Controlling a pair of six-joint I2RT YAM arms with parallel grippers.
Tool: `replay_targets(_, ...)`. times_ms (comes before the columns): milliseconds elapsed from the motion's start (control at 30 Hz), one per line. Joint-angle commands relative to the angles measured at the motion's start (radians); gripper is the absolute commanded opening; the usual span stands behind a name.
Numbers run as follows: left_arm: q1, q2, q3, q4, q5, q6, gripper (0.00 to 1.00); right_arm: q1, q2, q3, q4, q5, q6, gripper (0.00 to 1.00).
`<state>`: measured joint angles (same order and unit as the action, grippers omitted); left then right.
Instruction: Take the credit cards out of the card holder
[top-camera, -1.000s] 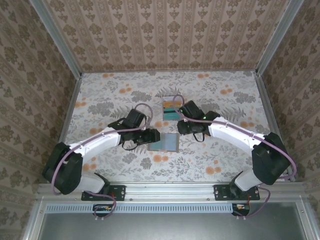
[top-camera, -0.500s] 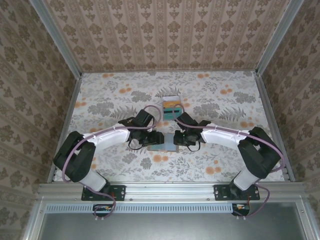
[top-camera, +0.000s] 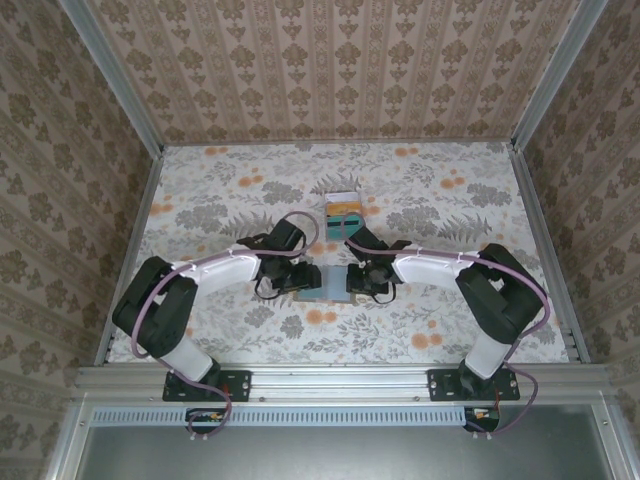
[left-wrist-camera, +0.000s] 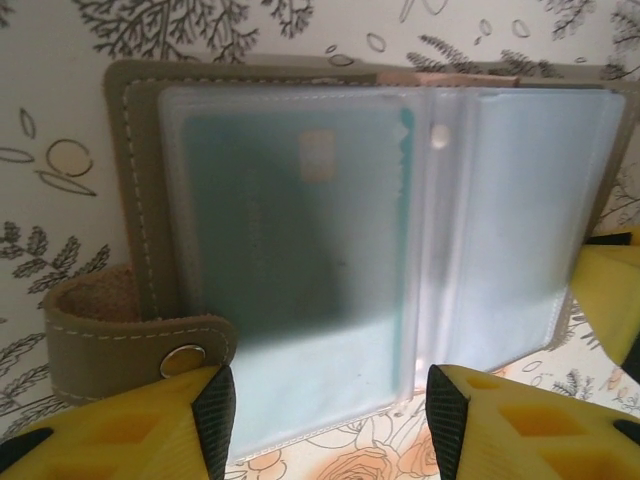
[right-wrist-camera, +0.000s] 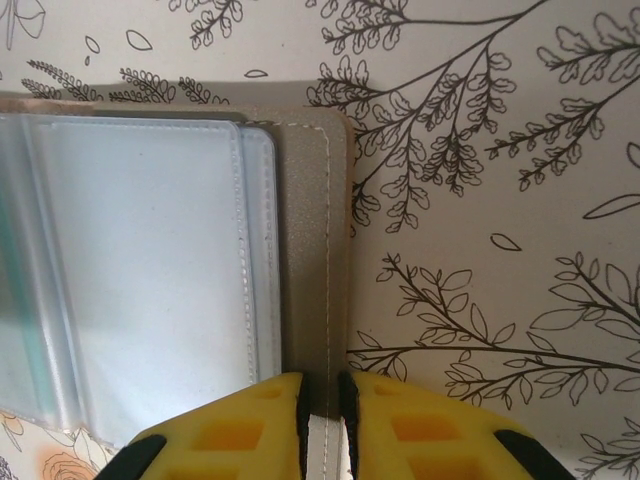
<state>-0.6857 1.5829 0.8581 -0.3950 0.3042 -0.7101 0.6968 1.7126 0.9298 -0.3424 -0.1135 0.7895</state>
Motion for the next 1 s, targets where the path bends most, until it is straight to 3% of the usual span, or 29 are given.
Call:
replay_targets(0,0.005,-0.002,0.012,-0.043,-0.040,0.018,0.56,0.001,0.048,0.007,-0.004,-0.006,0.013,0.21)
replay_targets(267,0.014,-0.006,0.010,-0.066,-0.063,0.017,0.56,0.001,0.065,0.011,-0.010,-0.004,0.010,0.21)
replay_targets(967,-0.001,0.051,0.010,0.070,0.115,0.037,0.56,0.003,0.103,0.029,-0.010,-0.031,0.004,0.21)
